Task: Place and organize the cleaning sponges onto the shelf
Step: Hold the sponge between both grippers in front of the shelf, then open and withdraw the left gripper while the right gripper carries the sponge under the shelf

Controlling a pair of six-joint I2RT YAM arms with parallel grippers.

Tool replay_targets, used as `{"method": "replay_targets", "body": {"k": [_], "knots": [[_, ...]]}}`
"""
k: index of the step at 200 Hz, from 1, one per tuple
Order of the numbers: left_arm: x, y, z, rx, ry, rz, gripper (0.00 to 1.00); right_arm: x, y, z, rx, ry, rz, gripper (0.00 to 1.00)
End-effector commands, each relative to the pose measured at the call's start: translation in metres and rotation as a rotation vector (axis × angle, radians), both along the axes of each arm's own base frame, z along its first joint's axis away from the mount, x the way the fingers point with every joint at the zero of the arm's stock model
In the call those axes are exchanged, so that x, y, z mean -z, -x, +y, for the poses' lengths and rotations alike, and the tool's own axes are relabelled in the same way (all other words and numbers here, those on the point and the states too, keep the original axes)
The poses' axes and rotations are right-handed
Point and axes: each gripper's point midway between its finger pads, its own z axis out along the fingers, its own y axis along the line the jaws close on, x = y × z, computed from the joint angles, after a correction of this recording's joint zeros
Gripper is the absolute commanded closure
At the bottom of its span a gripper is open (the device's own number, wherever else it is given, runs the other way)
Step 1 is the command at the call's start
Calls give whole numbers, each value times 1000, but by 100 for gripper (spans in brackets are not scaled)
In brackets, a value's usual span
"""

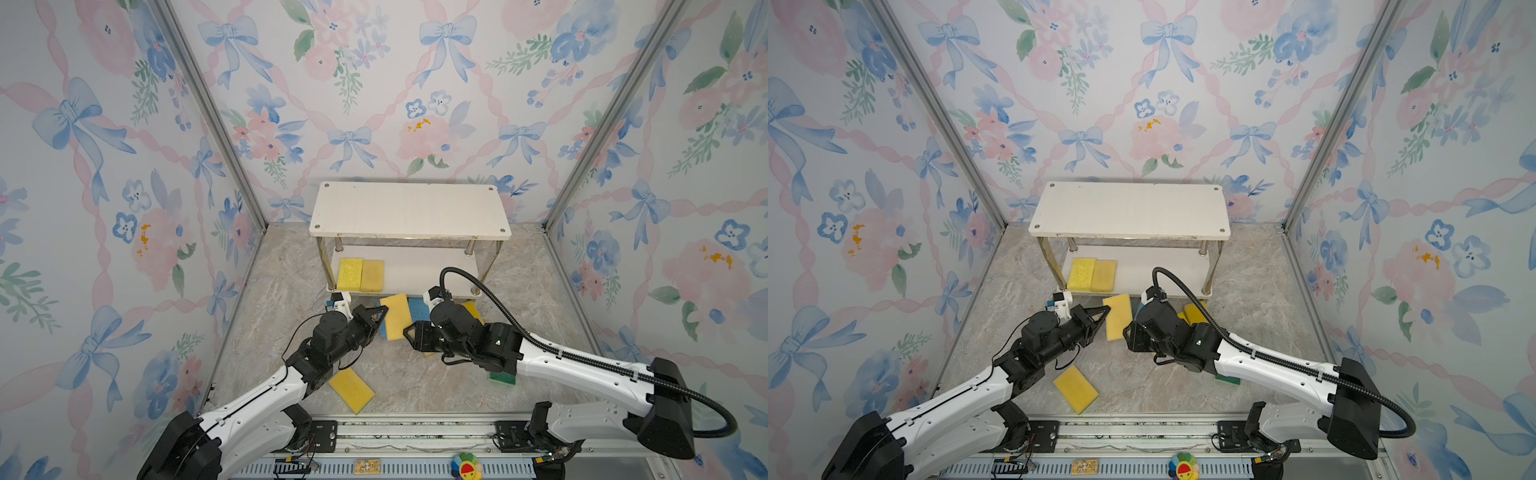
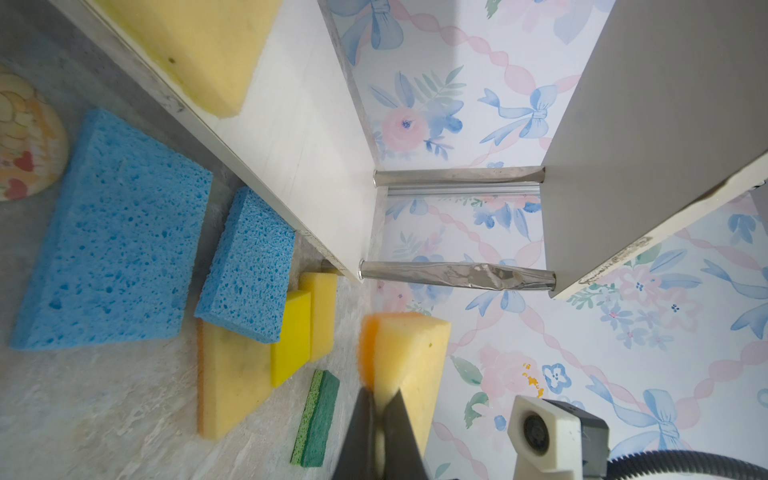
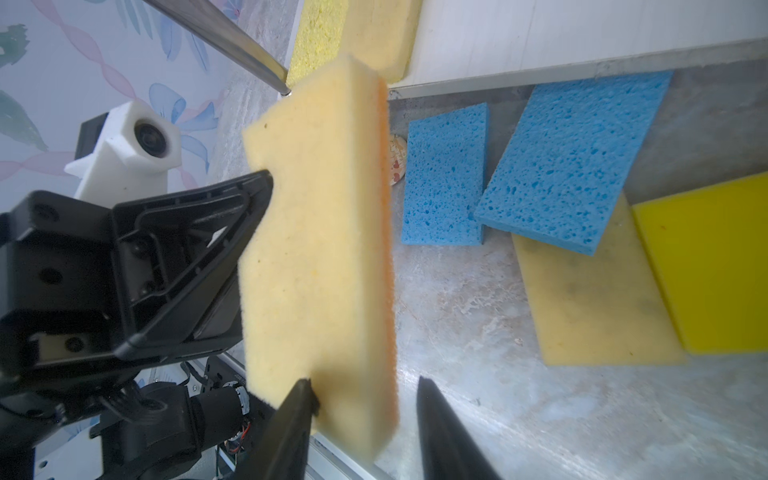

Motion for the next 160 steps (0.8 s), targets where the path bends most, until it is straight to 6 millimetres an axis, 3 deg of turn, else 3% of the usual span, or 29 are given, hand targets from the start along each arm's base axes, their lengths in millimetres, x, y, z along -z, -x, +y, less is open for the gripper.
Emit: {"method": "replay_targets", "body": {"k": [1, 73, 107, 117, 160], "knots": [[-17, 3, -9, 45, 24, -39, 100, -6, -5, -5, 27, -43, -6, 58], [-18, 5, -11, 56, 26, -40, 100, -10, -5, 0, 18, -60, -10, 84], [-16, 4, -9, 48, 21, -40, 97, -12, -5, -10, 43, -47, -24, 94], [-17, 4, -8, 43, 16, -51, 81, -13, -5, -14, 54, -43, -31, 96], [-21, 2, 9, 51, -129, -87, 28, -13, -12, -36, 99, -19, -49, 98]]}}
